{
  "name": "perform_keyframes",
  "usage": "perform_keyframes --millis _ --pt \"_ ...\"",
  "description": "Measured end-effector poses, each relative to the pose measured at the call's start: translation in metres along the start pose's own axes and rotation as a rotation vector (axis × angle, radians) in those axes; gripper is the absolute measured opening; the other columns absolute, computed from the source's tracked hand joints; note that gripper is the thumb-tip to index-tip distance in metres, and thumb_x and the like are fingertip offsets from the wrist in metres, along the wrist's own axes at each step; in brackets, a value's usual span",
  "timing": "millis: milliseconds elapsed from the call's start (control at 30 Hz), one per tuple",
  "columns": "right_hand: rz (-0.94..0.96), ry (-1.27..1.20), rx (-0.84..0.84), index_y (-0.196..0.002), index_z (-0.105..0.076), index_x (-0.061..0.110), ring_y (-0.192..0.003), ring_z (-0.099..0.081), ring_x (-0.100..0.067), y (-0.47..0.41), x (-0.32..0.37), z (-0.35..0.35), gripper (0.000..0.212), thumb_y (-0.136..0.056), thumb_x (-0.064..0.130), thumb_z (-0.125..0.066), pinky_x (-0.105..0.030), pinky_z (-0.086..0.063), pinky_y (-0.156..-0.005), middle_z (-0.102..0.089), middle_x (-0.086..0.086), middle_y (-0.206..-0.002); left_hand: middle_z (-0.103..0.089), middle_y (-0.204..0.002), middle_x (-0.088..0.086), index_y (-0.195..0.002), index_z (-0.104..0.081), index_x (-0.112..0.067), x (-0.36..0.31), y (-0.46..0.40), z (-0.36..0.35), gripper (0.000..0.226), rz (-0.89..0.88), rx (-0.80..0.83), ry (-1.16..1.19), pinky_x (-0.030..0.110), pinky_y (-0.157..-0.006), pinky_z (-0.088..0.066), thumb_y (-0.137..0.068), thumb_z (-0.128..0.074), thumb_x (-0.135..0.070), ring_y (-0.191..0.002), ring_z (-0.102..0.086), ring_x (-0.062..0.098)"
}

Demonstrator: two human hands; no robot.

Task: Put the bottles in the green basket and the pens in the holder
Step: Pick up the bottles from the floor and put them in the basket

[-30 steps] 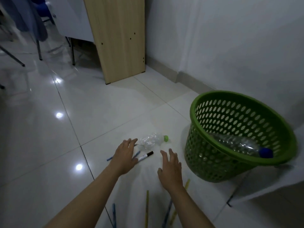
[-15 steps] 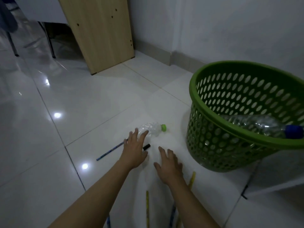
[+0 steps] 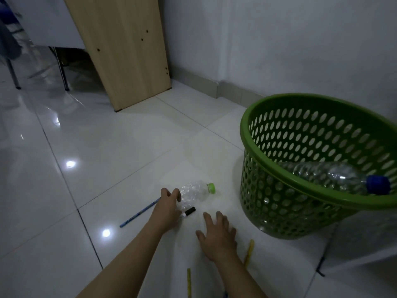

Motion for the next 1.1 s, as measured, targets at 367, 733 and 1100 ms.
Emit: perform_keyframes --millis 367,733,1100 --pt "-0.018 -1.147 -0.317 -0.148 -0.004 0.042 -0.123 -0.054 -0.023 0.0 0.05 0.033 0.082 -0.087 0.047 -0.059 -0.034 -0.047 -0.099 -0.045 -0.003 -0.14 -0.04 -0.105 0.001 -0.099 -0.044 -0.019 -0.024 0.036 0.014 0.02 -0.123 -0.262 0.421 0.011 -0.071 -0.05 -0.086 -0.059 -0.019 -0.088 -0.052 0.004" --pt "0.204 -0.836 -0.537 -0.103 -0.055 0.017 -0.078 -0.063 -0.02 0.039 0.104 0.113 0.018 -0.086 0.022 -0.052 -0.026 -0.045 -0.063 -0.069 -0.006 -0.089 -0.056 -0.078 0.016 -0.087 -0.041 -0.01 -0.059 0.07 0.075 0.016 -0.158 -0.41 0.659 0.025 -0.056 -0.041 -0.089 -0.032 -0.023 -0.064 -0.049 0.017" --pt "0.417 -0.824 -0.963 -0.124 -0.04 0.024 -0.056 -0.059 -0.011 0.104 0.078 0.244 0.038 -0.086 0.027 -0.044 -0.023 -0.044 -0.047 -0.063 0.001 -0.069 -0.064 -0.098 -0.003 -0.123 -0.036 -0.027 -0.19 0.073 0.155 0.037 -0.391 -0.417 0.729 0.031 -0.065 -0.056 -0.093 -0.03 -0.048 -0.079 -0.066 0.007"
Point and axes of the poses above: each hand's wrist, its own y-axis away from the middle knuckle, its own z-axis out of the back of the hand, x = y × z, the point moved 4 cm from there along -y, towards the middle knuckle
